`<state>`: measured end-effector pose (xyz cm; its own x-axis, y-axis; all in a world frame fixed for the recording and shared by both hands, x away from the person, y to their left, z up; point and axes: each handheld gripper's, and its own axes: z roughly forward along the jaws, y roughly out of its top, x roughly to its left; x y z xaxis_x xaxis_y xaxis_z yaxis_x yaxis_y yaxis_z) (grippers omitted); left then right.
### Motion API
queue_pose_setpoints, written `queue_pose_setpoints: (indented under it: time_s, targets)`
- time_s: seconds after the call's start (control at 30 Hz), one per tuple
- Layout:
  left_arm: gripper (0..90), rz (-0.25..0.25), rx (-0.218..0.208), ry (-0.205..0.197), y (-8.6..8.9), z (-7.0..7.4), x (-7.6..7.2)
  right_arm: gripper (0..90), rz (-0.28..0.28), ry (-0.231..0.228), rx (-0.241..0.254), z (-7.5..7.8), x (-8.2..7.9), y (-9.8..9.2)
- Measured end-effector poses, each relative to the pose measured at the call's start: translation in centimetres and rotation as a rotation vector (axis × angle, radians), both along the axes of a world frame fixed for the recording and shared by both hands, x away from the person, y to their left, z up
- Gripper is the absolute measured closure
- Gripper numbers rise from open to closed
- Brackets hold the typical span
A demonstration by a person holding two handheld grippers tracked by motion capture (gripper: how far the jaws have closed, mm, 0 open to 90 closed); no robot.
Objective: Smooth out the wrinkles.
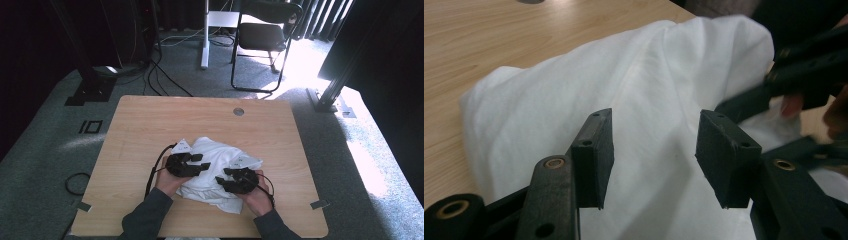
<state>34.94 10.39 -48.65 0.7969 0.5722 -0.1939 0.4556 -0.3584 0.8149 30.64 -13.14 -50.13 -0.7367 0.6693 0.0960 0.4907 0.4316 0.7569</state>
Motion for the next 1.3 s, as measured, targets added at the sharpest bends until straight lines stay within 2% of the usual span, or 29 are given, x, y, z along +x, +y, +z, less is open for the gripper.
queue_pose_setpoints:
  time_s: [0.07, 0.17, 0.23, 0.3, 0.33, 0.37, 0.43, 0.47, 0.5, 0.57, 0.67, 0.7, 0.73, 0.77, 0.8, 0.83, 0.87, 0.9, 0.93, 0.97, 1.0, 1.03, 1.07, 1.1, 1.13, 1.17, 1.2, 1.27, 1.3]
  targets:
    - [49.9, -0.012, 0.014, 0.005, -0.4, -0.2, 0.0, 85.2, -0.007, -0.005, -0.001, 0.0, -0.3, -0.5]
    - [49.8, -0.008, 0.009, 0.01, -0.5, -0.3, -0.1, 86.9, -0.015, -0.043, 0.046, 1.3, -1.6, -2.3]
    - [49.8, -0.011, -0.003, 0.015, -0.4, -0.2, -0.1, 88.0, -0.006, -0.069, 0.087, 2.5, -3.0, -3.8]
    - [49.8, -0.013, -0.008, 0.013, -0.4, -0.1, -0.2, 88.2, -0.001, -0.074, 0.098, 3.0, -3.7, -4.5]
    - [49.8, -0.015, -0.015, 0.009, -0.4, 0.1, -0.3, 88.2, 0.019, -0.073, 0.114, 3.3, -5.0, -5.5]
    - [49.8, -0.015, -0.029, 0.001, -0.4, 0.4, -0.6, 89.0, 0.027, -0.068, 0.11, 3.3, -5.7, -5.9]
    - [49.7, -0.018, -0.027, -0.006, -0.4, 0.6, -0.7, 90.0, 0.037, -0.059, 0.11, 3.1, -6.1, -6.1]
    - [49.7, -0.024, -0.022, -0.008, -0.7, 0.7, -0.8, 89.9, 0.066, -0.018, 0.104, 2.4, -7.1, -6.5]
    - [49.7, -0.037, -0.016, -0.01, -1.0, 0.6, -1.0, 89.5, 0.075, -0.01, 0.088, 2.1, -7.4, -6.6]
    - [49.7, -0.062, 0.004, -0.005, -1.6, 0.4, -1.1, 75.4, 0.051, -0.015, 0.039, 1.3, -7.6, -6.6]
    - [50.5, -0.101, 0.038, 0.025, -2.8, -0.6, -1.5, 56.1, -0.062, -0.037, 0.052, 0.8, -6.6, -6.7]
    - [50.8, -0.101, 0.038, 0.025, -2.8, -0.6, -1.5, 56.1, -0.062, -0.037, 0.052, 0.8, -6.6, -6.7]
    - [50.8, -0.122, 0.051, 0.045, -3.4, -1.3, -1.8, 51.4, -0.124, -0.065, 0.003, 0.4, -5.5, -6.3]
    - [50.9, -0.136, 0.107, 0.047, -4.3, -2.4, -2.4, 51.9, -0.142, -0.066, -0.032, -0.1, -4.7, -6.0]
    - [51.0, -0.14, 0.114, 0.047, -4.6, -2.7, -2.6, 53.4, -0.145, -0.042, -0.055, -0.9, -3.8, -5.7]
    - [51.1, -0.14, 0.114, 0.047, -4.6, -2.7, -2.6, 53.4, -0.145, -0.042, -0.055, -0.9, -3.8, -5.7]
    - [51.2, -0.117, 0.117, 0.049, -4.9, -3.3, -3.0, 56.7, -0.172, -0.011, -0.08, -2.5, -2.0, -5.4]
    - [51.2, -0.117, 0.117, 0.049, -4.9, -3.3, -3.0, 56.7, -0.172, -0.011, -0.08, -2.5, -2.0, -5.4]
    - [51.3, -0.077, 0.113, 0.051, -5.1, -3.6, -3.1, 60.9, -0.178, 0.015, -0.086, -3.8, -0.4, -5.1]
    - [51.5, -0.077, 0.113, 0.051, -5.1, -3.6, -3.1, 60.9, -0.178, 0.015, -0.086, -3.8, -0.4, -5.1]
    - [51.9, -0.029, 0.103, 0.056, -5.3, -3.7, -2.9, 62.0, -0.181, 0.01, -0.078, -4.3, 0.9, -4.8]
    - [52.0, -0.029, 0.103, 0.056, -5.3, -3.7, -2.9, 62.0, -0.181, 0.01, -0.078, -4.3, 0.9, -4.8]
    - [52.5, 0.006, 0.095, 0.053, -5.4, -3.8, -2.4, 62.0, -0.19, -0.011, -0.096, -4.0, 2.1, -4.5]
    - [52.5, 0.006, 0.095, 0.053, -5.4, -3.8, -2.4, 62.0, -0.19, -0.011, -0.096, -4.0, 2.1, -4.5]
    - [52.5, 0.039, 0.095, 0.04, -5.6, -3.9, -1.6, 61.3, -0.21, -0.03, -0.112, -3.5, 3.4, -4.3]
    - [52.5, 0.039, 0.095, 0.04, -5.6, -3.9, -1.6, 61.3, -0.21, -0.03, -0.112, -3.5, 3.4, -4.3]
    - [52.5, 0.061, 0.093, 0.031, -5.7, -3.9, -0.6, 59.6, -0.231, -0.045, -0.132, -2.8, 4.5, -4.5]
    - [52.5, 0.069, 0.095, 0.021, -5.7, -3.9, 0.0, 59.7, -0.248, -0.056, -0.141, -2.5, 4.8, -4.6]
    - [52.3, 0.071, 0.091, 0.019, -5.6, -3.9, 0.3, 59.8, -0.281, -0.078, -0.142, -1.5, 5.1, -5.0]
